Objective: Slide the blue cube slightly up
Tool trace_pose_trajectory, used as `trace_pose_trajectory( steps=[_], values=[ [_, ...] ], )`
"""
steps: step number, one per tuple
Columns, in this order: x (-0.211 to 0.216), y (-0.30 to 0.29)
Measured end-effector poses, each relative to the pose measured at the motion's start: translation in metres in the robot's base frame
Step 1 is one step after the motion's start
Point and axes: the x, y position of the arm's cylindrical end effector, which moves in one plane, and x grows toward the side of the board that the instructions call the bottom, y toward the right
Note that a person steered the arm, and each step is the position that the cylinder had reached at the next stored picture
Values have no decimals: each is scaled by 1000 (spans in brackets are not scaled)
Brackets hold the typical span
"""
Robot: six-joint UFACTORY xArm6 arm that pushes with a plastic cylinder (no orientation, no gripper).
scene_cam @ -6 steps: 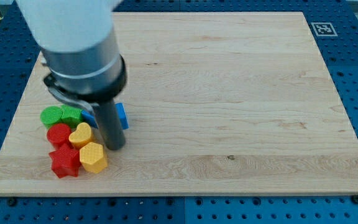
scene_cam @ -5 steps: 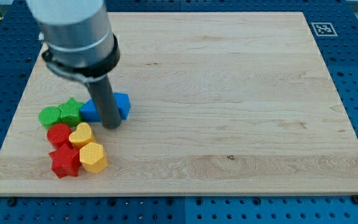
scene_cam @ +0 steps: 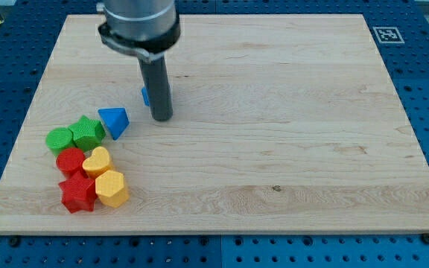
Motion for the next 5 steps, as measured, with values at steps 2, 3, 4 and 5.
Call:
trace_pose_trajectory(
  steps=[2, 3, 4, 5],
  values=[
    [-12, -73],
    [-12, -148],
    [11, -202],
    [65, -211]
  ],
)
